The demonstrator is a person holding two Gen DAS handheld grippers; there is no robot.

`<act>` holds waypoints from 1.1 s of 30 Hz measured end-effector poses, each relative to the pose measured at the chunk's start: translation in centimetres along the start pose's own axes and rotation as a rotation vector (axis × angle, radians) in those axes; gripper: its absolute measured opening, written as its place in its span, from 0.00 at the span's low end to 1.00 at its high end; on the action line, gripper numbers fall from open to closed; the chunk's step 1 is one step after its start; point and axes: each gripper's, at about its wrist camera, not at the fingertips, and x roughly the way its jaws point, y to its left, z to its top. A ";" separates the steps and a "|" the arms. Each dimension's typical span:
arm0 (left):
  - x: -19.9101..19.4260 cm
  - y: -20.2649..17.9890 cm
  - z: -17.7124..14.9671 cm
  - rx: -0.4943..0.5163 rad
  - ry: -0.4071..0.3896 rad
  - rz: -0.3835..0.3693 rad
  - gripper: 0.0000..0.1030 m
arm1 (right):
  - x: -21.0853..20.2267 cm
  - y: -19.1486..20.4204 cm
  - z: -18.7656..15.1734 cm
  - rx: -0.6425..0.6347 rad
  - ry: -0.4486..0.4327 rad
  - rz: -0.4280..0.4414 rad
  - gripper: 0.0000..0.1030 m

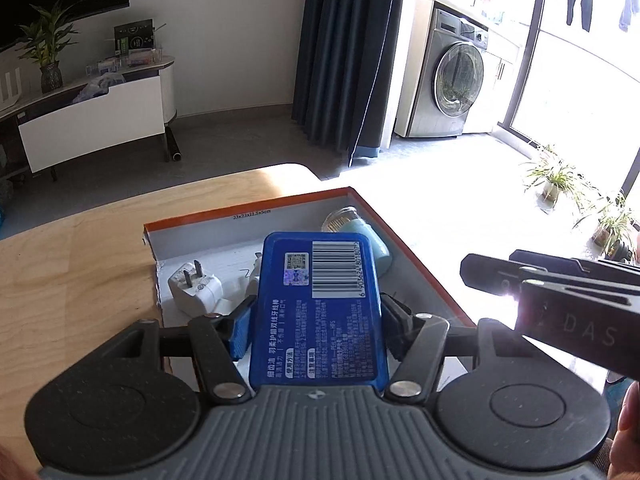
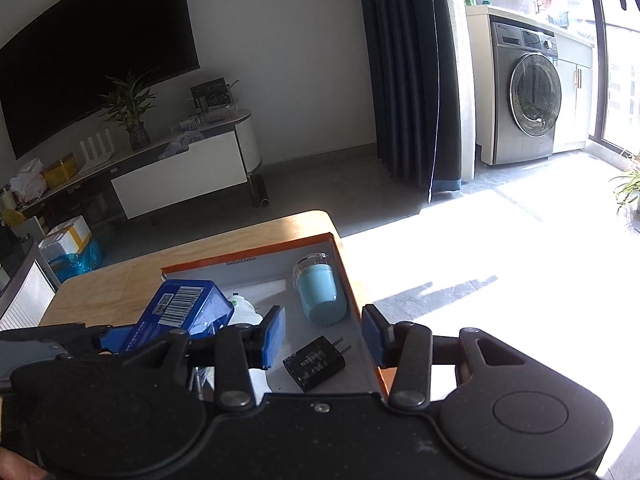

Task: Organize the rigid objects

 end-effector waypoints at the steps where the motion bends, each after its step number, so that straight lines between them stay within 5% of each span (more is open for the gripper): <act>1: 0.0 0.0 0.0 -0.003 -0.002 -0.003 0.66 | -0.2 -0.1 0.0 0.002 -0.001 0.002 0.54; 3: -0.3 0.2 -0.1 -0.014 -0.007 0.005 0.77 | -0.6 -0.3 0.0 0.001 -0.004 0.011 0.54; 13: -4.1 0.3 -1.0 -0.088 -0.015 0.094 0.99 | -2.7 -0.2 -0.6 -0.014 -0.017 0.045 0.65; 26: -9.1 -0.7 -5.5 -0.131 0.020 0.277 1.00 | -6.8 -0.4 -3.9 -0.081 0.022 0.094 0.78; 33: -9.9 -2.0 -7.8 -0.136 0.029 0.294 1.00 | -8.2 -0.1 -5.4 -0.110 0.047 0.104 0.78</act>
